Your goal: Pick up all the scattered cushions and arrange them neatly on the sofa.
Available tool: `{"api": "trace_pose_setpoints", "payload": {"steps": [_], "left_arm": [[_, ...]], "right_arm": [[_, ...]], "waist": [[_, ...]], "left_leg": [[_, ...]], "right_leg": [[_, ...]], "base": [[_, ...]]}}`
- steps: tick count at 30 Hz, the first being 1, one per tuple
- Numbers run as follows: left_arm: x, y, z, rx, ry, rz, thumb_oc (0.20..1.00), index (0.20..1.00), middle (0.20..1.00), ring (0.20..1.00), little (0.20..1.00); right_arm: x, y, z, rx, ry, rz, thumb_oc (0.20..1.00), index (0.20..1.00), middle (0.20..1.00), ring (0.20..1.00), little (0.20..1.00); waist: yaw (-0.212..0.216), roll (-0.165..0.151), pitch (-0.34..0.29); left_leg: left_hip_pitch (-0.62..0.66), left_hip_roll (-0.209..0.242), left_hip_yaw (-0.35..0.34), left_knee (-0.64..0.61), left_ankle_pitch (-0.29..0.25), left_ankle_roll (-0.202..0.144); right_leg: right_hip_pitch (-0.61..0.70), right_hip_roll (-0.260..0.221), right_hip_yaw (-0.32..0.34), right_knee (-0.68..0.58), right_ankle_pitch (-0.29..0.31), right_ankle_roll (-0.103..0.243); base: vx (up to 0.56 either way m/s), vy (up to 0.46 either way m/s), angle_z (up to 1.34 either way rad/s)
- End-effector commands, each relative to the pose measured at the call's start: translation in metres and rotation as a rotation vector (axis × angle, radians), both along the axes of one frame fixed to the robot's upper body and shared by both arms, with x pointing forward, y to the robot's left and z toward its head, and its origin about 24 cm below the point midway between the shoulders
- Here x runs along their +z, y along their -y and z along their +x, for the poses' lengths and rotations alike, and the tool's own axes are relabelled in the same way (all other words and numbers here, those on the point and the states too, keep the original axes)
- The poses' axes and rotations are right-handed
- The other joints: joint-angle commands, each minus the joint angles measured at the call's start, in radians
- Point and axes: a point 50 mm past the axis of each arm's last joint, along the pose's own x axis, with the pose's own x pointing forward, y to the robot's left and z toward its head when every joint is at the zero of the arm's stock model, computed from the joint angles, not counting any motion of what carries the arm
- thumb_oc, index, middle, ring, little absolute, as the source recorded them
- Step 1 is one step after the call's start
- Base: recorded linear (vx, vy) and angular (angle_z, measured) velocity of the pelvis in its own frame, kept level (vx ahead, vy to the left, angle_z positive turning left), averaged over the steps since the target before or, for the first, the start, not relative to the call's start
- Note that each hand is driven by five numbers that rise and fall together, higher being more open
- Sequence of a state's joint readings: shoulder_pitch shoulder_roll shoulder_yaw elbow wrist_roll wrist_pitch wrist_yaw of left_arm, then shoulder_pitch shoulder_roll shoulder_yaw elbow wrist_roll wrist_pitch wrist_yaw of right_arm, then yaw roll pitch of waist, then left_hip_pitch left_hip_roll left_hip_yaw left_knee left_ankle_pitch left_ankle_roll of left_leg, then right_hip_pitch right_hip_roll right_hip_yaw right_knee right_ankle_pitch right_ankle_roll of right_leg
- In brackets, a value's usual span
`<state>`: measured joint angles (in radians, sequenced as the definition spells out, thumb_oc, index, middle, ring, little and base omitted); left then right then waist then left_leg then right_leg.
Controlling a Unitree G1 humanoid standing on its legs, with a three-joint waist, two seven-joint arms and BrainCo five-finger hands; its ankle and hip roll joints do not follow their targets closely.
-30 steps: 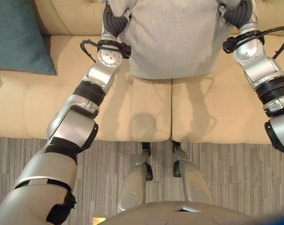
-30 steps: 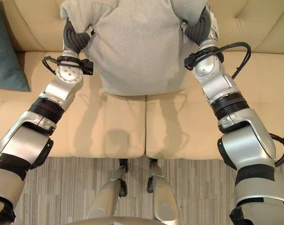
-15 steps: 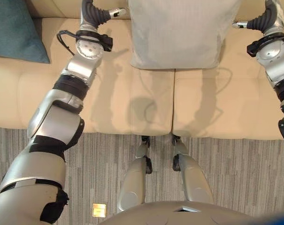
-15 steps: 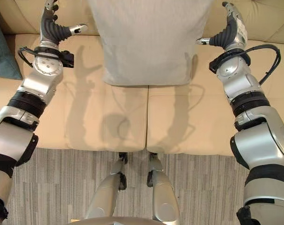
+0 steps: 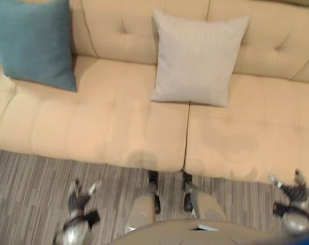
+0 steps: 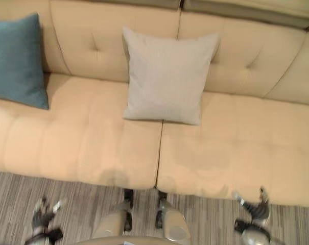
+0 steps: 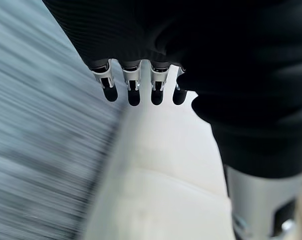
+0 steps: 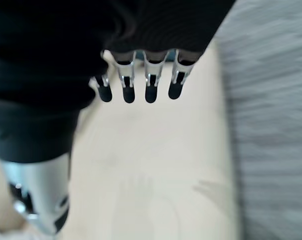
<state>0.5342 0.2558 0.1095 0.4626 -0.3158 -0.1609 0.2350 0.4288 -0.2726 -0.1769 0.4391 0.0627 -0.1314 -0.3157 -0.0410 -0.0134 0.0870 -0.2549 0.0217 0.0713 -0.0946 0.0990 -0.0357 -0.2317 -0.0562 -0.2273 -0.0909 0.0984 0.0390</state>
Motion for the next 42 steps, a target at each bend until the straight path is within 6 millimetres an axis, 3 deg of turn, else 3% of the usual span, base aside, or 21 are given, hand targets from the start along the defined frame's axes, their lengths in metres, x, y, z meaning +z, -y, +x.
{"api": "trace_pose_setpoints", "payload": {"steps": [1, 2, 3, 7, 10, 14, 15, 18, 19, 20, 21, 24, 26, 28, 31, 33, 34, 36, 37, 38, 42], "left_arm": [[0.021, -0.004, 0.113, -0.29, 0.169, 0.059, 1.0, 1.0, 1.0, 1.0, 1.0], [0.013, -0.002, 0.105, -0.329, 0.106, 0.061, 1.0, 1.0, 1.0, 1.0, 1.0], [-0.011, 0.008, 0.088, -0.393, -0.051, 0.049, 1.0, 1.0, 1.0, 1.0, 1.0], [-0.042, 0.017, 0.054, -0.417, -0.29, 0.04, 1.0, 1.0, 1.0, 1.0, 1.0], [-0.046, 0.019, 0.046, -0.434, -0.338, 0.041, 1.0, 1.0, 1.0, 1.0, 1.0], [-0.049, 0.023, 0.049, -0.453, -0.361, 0.041, 1.0, 1.0, 1.0, 1.0, 1.0], [-0.051, 0.029, 0.053, -0.458, -0.364, 0.028, 1.0, 1.0, 1.0, 1.0, 1.0], [-0.053, 0.033, 0.055, -0.455, -0.363, 0.013, 1.0, 1.0, 1.0, 1.0, 1.0], [-0.054, 0.036, 0.056, -0.451, -0.358, 0.003, 1.0, 1.0, 1.0, 1.0, 1.0], [-0.055, 0.043, 0.059, -0.447, -0.341, -0.017, 1.0, 1.0, 1.0, 1.0, 1.0], [-0.054, 0.044, 0.062, -0.446, -0.337, -0.014, 1.0, 1.0, 1.0, 1.0, 1.0], [-0.053, 0.044, 0.073, -0.508, -0.355, 0.038, 1.0, 1.0, 1.0, 1.0, 1.0], [-0.051, 0.041, 0.076, -0.515, -0.356, 0.055, 1.0, 1.0, 1.0, 1.0, 1.0], [-0.053, 0.035, 0.071, -0.518, -0.398, 0.065, 1.0, 1.0, 1.0, 1.0, 1.0], [-0.056, 0.031, 0.058, -0.514, -0.458, 0.067, 1.0, 1.0, 1.0, 1.0, 1.0], [-0.055, 0.025, 0.058, -0.488, -0.477, 0.059, 1.0, 1.0, 1.0, 1.0, 1.0], [-0.053, 0.018, 0.059, -0.466, -0.469, 0.068, 1.0, 1.0, 1.0, 1.0, 1.0], [-0.051, 0.013, 0.059, -0.444, -0.458, 0.068, 1.0, 1.0, 1.0, 1.0, 1.0], [-0.05, 0.01, 0.06, -0.432, -0.45, 0.07, 1.0, 1.0, 1.0, 1.0, 1.0], [-0.049, 0.013, 0.066, -0.453, -0.44, 0.082, 1.0, 1.0, 1.0, 1.0, 1.0], [-0.052, 0.026, 0.069, -0.467, -0.428, 0.066, 1.0, 1.0, 1.0, 1.0, 1.0]], "right_arm": [[0.034, 0.013, 0.099, 0.197, 0.173, -0.084, 1.0, 1.0, 1.0, 1.0, 1.0], [0.022, 0.005, 0.093, 0.225, 0.119, -0.061, 1.0, 1.0, 1.0, 1.0, 1.0], [-0.002, -0.011, 0.083, 0.303, -0.011, -0.027, 1.0, 1.0, 1.0, 1.0, 1.0], [-0.041, -0.029, 0.049, 0.354, -0.247, 0.032, 1.0, 1.0, 1.0, 1.0, 1.0], [-0.05, -0.033, 0.035, 0.357, -0.312, 0.061, 1.0, 1.0, 1.0, 1.0, 1.0], [-0.059, -0.036, 0.028, 0.38, -0.39, 0.069, 1.0, 1.0, 1.0, 1.0, 1.0], [-0.06, -0.035, 0.028, 0.383, -0.416, 0.059, 1.0, 1.0, 1.0, 1.0, 1.0], [-0.06, -0.034, 0.03, 0.39, -0.426, 0.052, 1.0, 1.0, 1.0, 1.0, 1.0], [-0.06, -0.033, 0.032, 0.39, -0.429, 0.047, 1.0, 1.0, 1.0, 1.0, 1.0], [-0.058, -0.029, 0.037, 0.372, -0.42, 0.04, 1.0, 1.0, 1.0, 1.0, 1.0], [-0.057, -0.028, 0.04, 0.364, -0.415, 0.036, 1.0, 1.0, 1.0, 1.0, 1.0], [-0.055, -0.036, 0.057, 0.382, -0.398, 0.028, 1.0, 1.0, 1.0, 1.0, 1.0], [-0.056, -0.041, 0.059, 0.406, -0.411, 0.018, 1.0, 1.0, 1.0, 1.0, 1.0], [-0.06, -0.042, 0.052, 0.401, -0.449, 0.032, 1.0, 1.0, 1.0, 1.0, 1.0], [-0.061, -0.042, 0.05, 0.388, -0.447, 0.043, 1.0, 1.0, 1.0, 1.0, 1.0], [-0.061, -0.041, 0.05, 0.389, -0.447, 0.041, 1.0, 1.0, 1.0, 1.0, 1.0], [-0.06, -0.039, 0.05, 0.391, -0.451, 0.035, 1.0, 1.0, 1.0, 1.0, 1.0], [-0.059, -0.037, 0.052, 0.403, -0.456, 0.019, 1.0, 1.0, 1.0, 1.0, 1.0], [-0.058, -0.036, 0.055, 0.41, -0.455, 0.006, 1.0, 1.0, 1.0, 1.0, 1.0], [-0.054, -0.057, 0.081, 0.442, -0.414, -0.015, 1.0, 1.0, 1.0, 1.0, 1.0], [-0.051, -0.08, 0.095, 0.5, -0.342, -0.001, 1.0, 1.0, 1.0, 1.0, 1.0]], "waist": [[-0.013, -0.014, 0.043], [-0.014, -0.013, 0.04], [-0.014, -0.01, 0.034], [-0.014, -0.011, 0.006], [-0.01, -0.016, 0.009], [-0.001, -0.037, 0.037], [0.006, -0.048, 0.048], [0.012, -0.051, 0.055], [0.014, -0.048, 0.054], [0.01, -0.037, 0.042], [0.008, -0.038, 0.043], [-0.001, -0.039, 0.062], [0.011, -0.037, 0.084], [0.034, -0.026, 0.092], [0.07, -0.022, 0.065], [0.08, -0.025, 0.054], [0.101, -0.028, 0.041], [0.128, -0.044, 0.025], [0.13, -0.044, 0.018], [0.136, -0.041, 0.015], [0.108, -0.014, 0.004]], "left_leg": [[0.077, 0.002, 0.066, 0.007, -0.071, -0.031], [0.092, 0.004, 0.068, 0.007, -0.074, -0.031], [0.132, 0.006, 0.076, 0.007, -0.079, -0.027], [0.221, 0.016, 0.081, 0.007, -0.101, -0.024], [0.26, 0.022, 0.081, 0.019, -0.105, -0.024], [0.228, 0.026, 0.059, 0.169, -0.16, -0.021], [0.213, 0.003, 0.014, 0.236, -0.202, -0.023], [0.217, -0.018, -0.06, 0.281, -0.239, -0.022], [0.226, -0.026, -0.109, 0.292, -0.241, -0.024], [0.248, -0.045, -0.223, 0.254, -0.26, -0.016], [0.244, -0.053, -0.234, 0.246, -0.257, -0.013], [0.259, -0.096, -0.196, 0.142, -0.247, 0.032], [0.255, -0.097, -0.164, 0.129, -0.229, 0.047], [0.226, -0.088, -0.139, 0.121, -0.198, 0.069], [0.206, -0.072, -0.1, 0.096, -0.173, 0.075], [0.204, -0.068, -0.078, 0.089, -0.169, 0.073], [0.191, -0.06, -0.032, 0.088, -0.159, 0.067], [0.183, -0.057, 0.025, 0.07, -0.146, 0.055], [0.181, -0.054, 0.033, 0.067, -0.143, 0.051], [0.182, -0.054, 0.034, 0.074, -0.142, 0.048], [0.196, -0.048, 0.038, 0.081, -0.142, 0.039]], "right_leg": [[0.055, -0.046, 0.016, 0.004, -0.033, 0.103], [0.069, -0.044, 0.017, 0.004, -0.034, 0.103], [0.108, -0.037, 0.017, 0.004, -0.044, 0.099], [0.193, -0.017, 0.032, 0.004, -0.077, 0.084], [0.235, -0.005, 0.044, 0.004, -0.098, 0.074], [0.259, -0.008, 0.054, 0.004, -0.096, 0.063], [0.255, -0.017, 0.067, 0.007, -0.087, 0.059], [0.244, -0.021, 0.087, 0.012, -0.076, 0.058], [0.234, -0.019, 0.099, 0.015, -0.069, 0.058], [0.191, -0.022, 0.137, 0.021, -0.048, 0.065], [0.173, -0.028, 0.144, 0.028, -0.038, 0.068], [0.052, -0.078, 0.176, 0.063, 0.034, 0.124], [0.019, -0.095, 0.159, 0.099, 0.035, 0.141], [0.05, -0.087, 0.111, 0.221, -0.043, 0.109], [0.118, -0.083, 0.035, 0.301, -0.123, 0.093], [0.143, -0.088, 0.011, 0.299, -0.138, 0.096], [0.189, -0.106, -0.063, 0.28, -0.147, 0.1], [0.226, -0.111, -0.132, 0.218, -0.141, 0.103], [0.221, -0.107, -0.134, 0.2, -0.142, 0.109], [0.227, -0.099, -0.121, 0.179, -0.143, 0.106], [0.254, -0.065, -0.068, 0.108, -0.148, 0.092]], "base": [[-0.05, 0.012, 0.02], [-0.1, 0.015, 0.01], [-0.11, 0.015, 0.02], [-0.04, -0.012, -0.07], [-0.02, -0.024, -0.08], [-0.13, -0.011, 0.0], [-0.16, 0.03, -0.05], [-0.14, 0.08, -0.38], [-0.21, 0.257, -0.96], [-0.21, 0.273, -1.04], [-0.27, 0.367, -0.87], [-0.36, 0.419, -0.68], [-0.31, 0.224, -1.18], [-0.32, 0.142, -1.22], [-0.2, 0.057, -0.29], [-0.1, 0.003, -0.46], [-0.14, -0.023, -0.7], [-0.1, -0.061, -0.8], [0.0, -0.091, -0.78], [0.03, -0.092, -0.84], [0.04, -0.067, -0.56]]}}
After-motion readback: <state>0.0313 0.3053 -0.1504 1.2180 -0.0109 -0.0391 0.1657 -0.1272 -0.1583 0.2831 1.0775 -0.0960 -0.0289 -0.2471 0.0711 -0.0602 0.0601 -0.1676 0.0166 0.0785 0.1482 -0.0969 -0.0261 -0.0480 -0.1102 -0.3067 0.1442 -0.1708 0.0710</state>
